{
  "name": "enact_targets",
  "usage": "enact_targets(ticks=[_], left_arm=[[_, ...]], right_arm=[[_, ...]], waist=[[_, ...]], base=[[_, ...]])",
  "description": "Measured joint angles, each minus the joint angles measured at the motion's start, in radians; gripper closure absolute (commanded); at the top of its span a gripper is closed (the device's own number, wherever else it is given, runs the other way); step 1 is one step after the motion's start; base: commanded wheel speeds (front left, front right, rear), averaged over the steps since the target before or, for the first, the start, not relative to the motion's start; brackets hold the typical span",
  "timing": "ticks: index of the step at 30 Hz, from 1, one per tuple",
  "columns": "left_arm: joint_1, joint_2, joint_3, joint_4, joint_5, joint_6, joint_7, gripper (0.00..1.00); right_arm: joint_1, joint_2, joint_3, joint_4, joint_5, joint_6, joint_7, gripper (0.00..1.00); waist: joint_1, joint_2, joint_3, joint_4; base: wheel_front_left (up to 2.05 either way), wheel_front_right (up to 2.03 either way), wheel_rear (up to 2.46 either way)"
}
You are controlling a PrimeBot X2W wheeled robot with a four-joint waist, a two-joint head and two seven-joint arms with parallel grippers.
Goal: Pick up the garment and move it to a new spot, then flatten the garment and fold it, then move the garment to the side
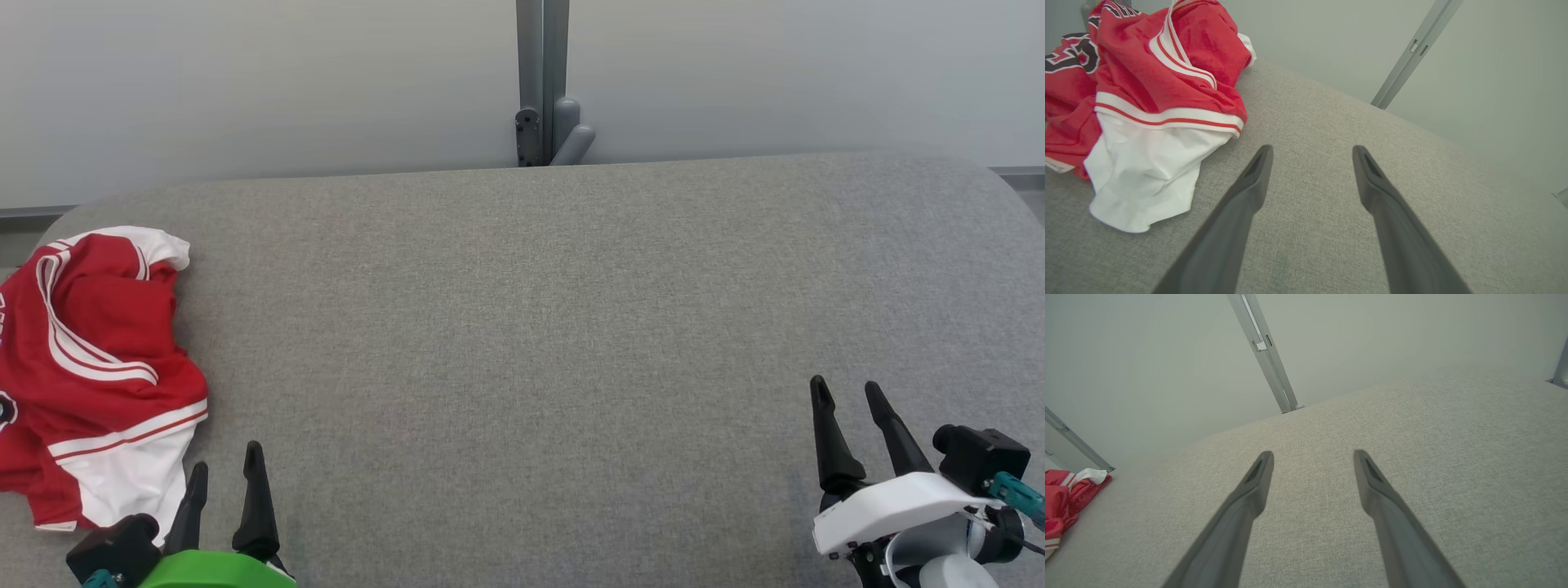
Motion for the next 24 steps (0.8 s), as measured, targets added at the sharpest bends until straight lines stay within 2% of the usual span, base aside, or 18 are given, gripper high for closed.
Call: enact_targets(ticks=[24], left_arm=[[0.024,-0.018,0.021,-0.016,0.248,-0.013,-0.058,0.0]], right_arm=[[0.019,0.007,-0.012,0.006,-0.243,0.0,-0.057,0.0]], waist=[[0.0,0.0,-0.002,-0.009]], base=[[0.0,0.0,0.0]])
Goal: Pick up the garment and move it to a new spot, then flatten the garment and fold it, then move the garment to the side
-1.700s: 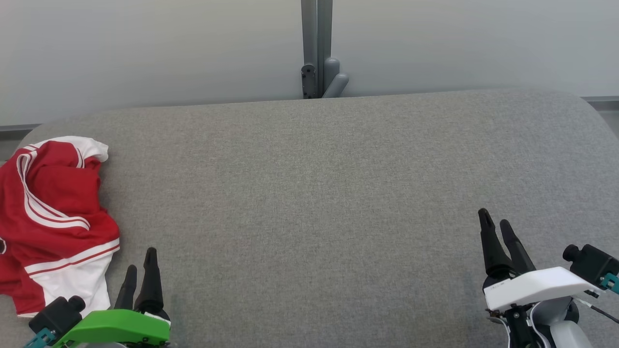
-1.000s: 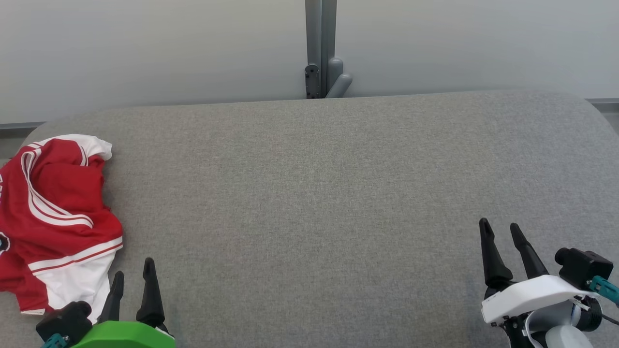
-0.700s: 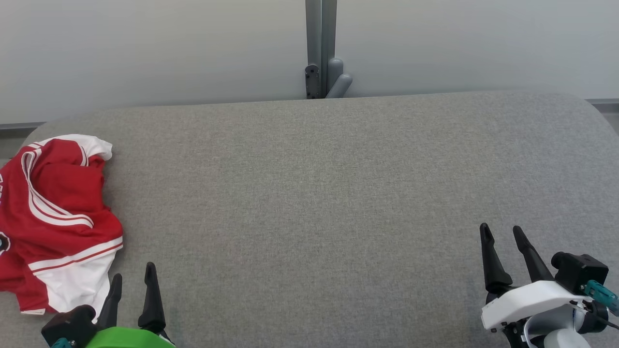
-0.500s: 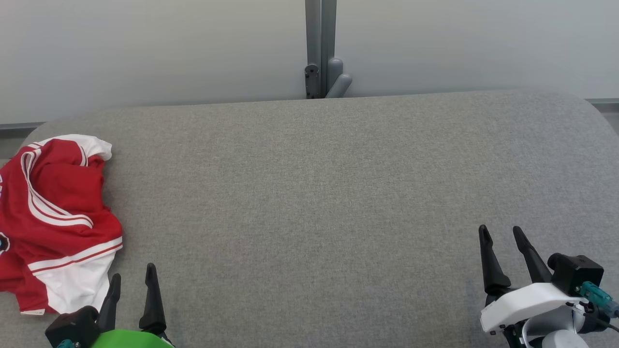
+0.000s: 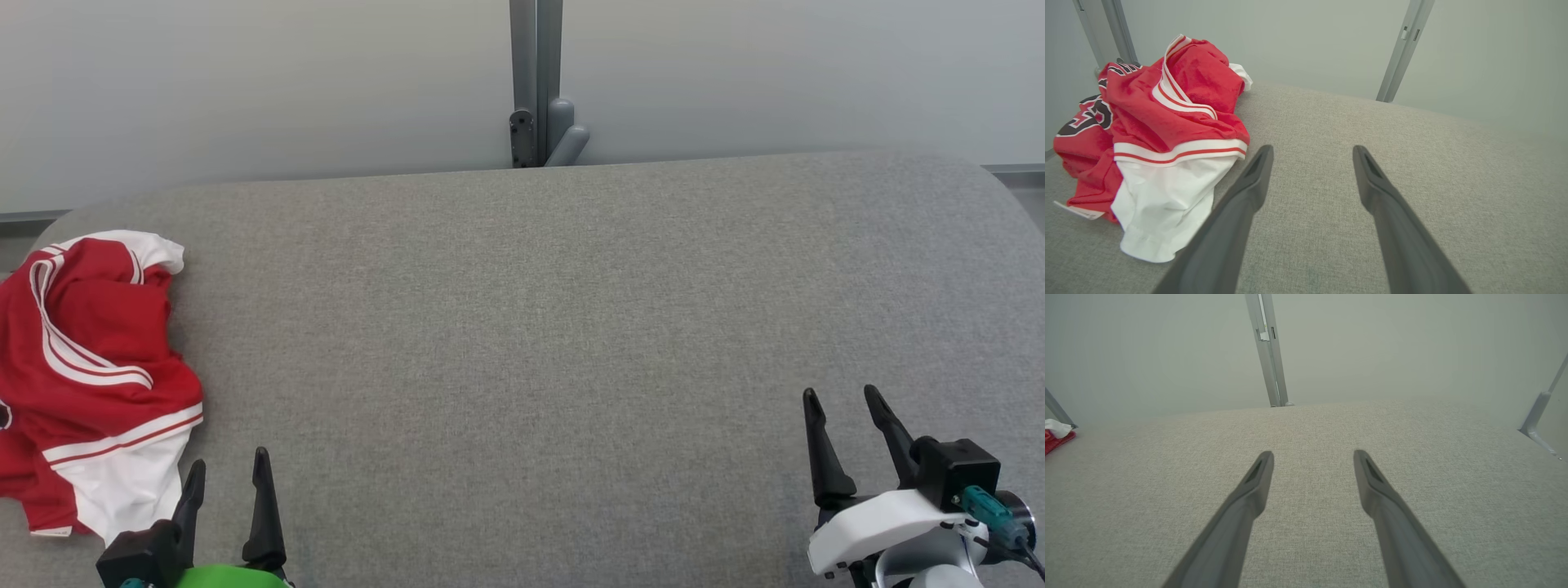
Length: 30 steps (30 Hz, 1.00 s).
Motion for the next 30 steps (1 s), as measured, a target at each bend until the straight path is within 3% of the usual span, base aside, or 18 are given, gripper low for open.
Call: enact_targets(ticks=[30], left_arm=[[0.021,-0.018,0.015,0.032,0.183,-0.043,-0.056,0.0]], right_arm=[[0.021,0.015,-0.035,-0.01,-0.198,0.0,-0.054,0.0]], waist=[[0.0,0.0,-0.001,0.013]], base=[[0.0,0.0,0.0]])
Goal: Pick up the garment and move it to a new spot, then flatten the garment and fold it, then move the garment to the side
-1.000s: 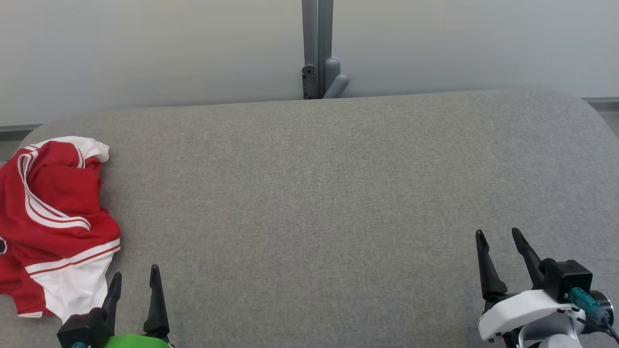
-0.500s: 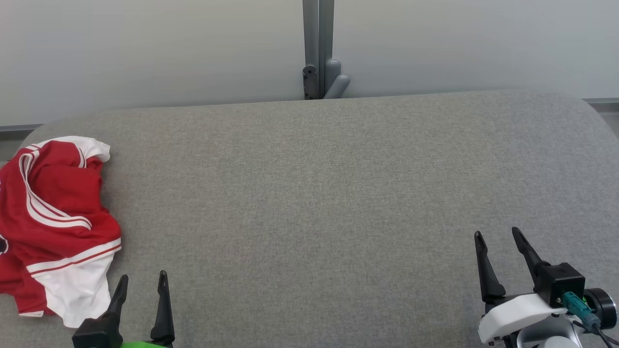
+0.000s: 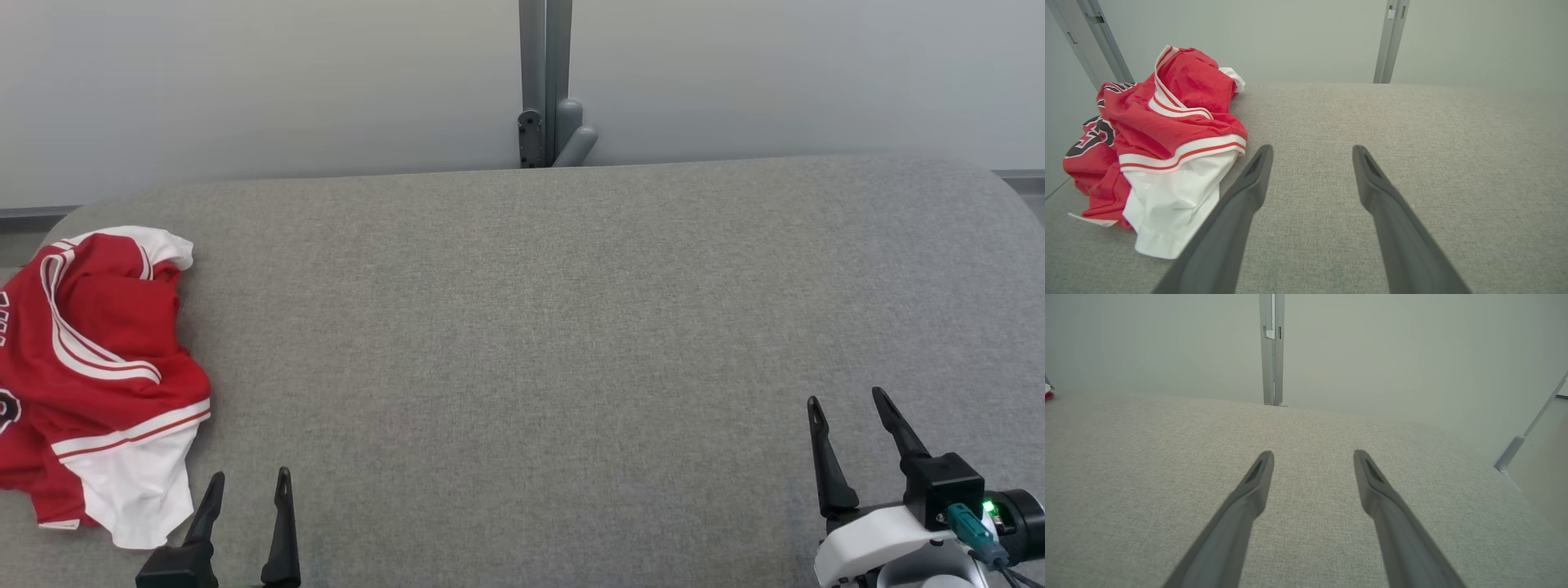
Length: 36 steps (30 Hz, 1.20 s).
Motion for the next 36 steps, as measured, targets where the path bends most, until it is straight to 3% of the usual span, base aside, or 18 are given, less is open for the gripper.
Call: enact_targets(ticks=[22,29,36], left_arm=[[-0.001,-0.008,0.012,0.02,0.003,-0.017,-0.005,0.0],[0.001,-0.009,0.025,0.024,0.003,-0.018,-0.005,0.0],[0.025,-0.009,0.04,0.025,0.003,-0.019,-0.006,0.0]], right_arm=[[0.003,0.001,-0.001,0.005,0.001,0.0,-0.006,0.0],[0.004,0.001,0.007,0.01,0.012,0.0,-0.006,0.0],[0.007,0.002,0.031,0.018,0.024,0.0,-0.006,0.0]], waist=[[0.0,0.0,0.004,0.025],[0.0,0.0,0.0,0.073],[0.0,0.0,-0.012,0.164]], base=[[0.0,0.0,0.0],[0.0,0.0,0.0],[0.0,0.0,0.0]])
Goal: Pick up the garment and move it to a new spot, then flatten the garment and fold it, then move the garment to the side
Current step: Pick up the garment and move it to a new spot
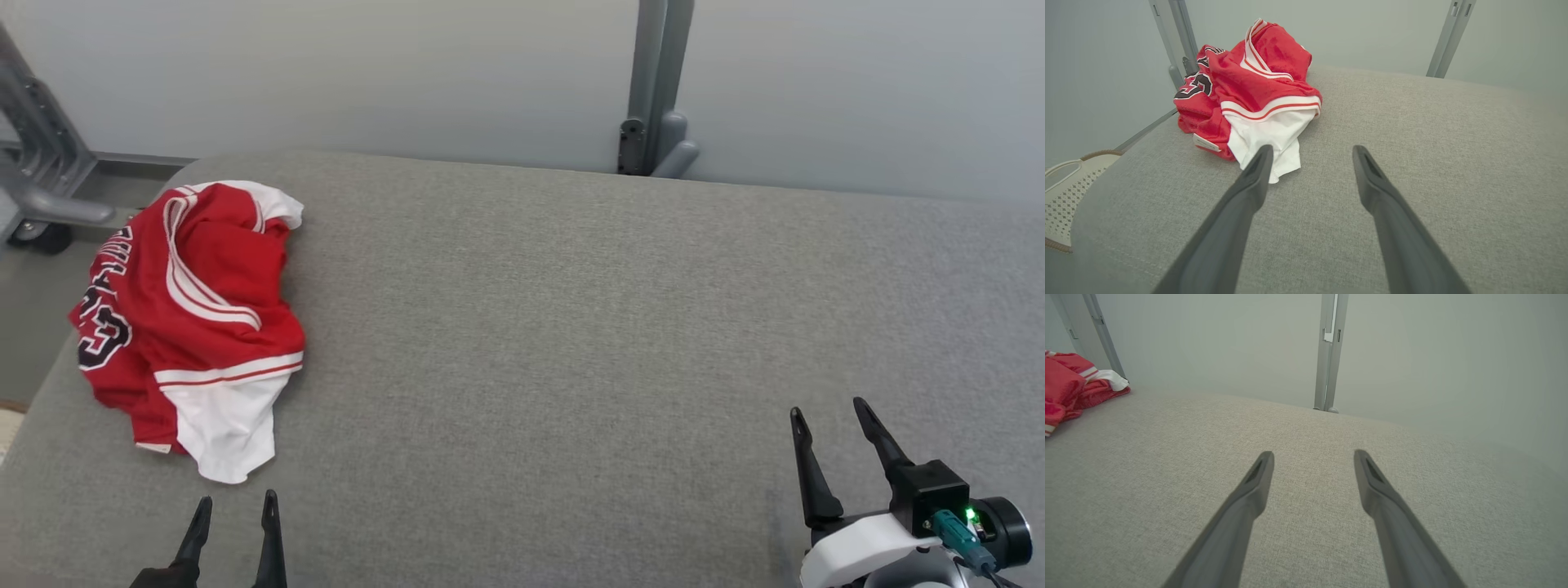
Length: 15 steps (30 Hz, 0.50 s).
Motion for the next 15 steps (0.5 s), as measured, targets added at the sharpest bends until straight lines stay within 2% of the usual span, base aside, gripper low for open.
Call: enact_targets(ticks=[9,15], left_arm=[[0.029,0.0,0.031,-0.002,-0.004,-0.003,0.0,0.0],[0.031,0.0,0.034,-0.003,-0.013,-0.003,0.0,0.0]], right_arm=[[-0.001,0.0,0.036,0.008,0.007,0.0,0.0,0.0],[-0.001,0.0,0.046,0.012,0.009,0.0,0.0,0.0]], waist=[[0.0,0.0,-0.017,0.103],[0.0,0.0,-0.022,0.144]], base=[[0.0,0.0,0.0],[0.0,0.0,0.0]])
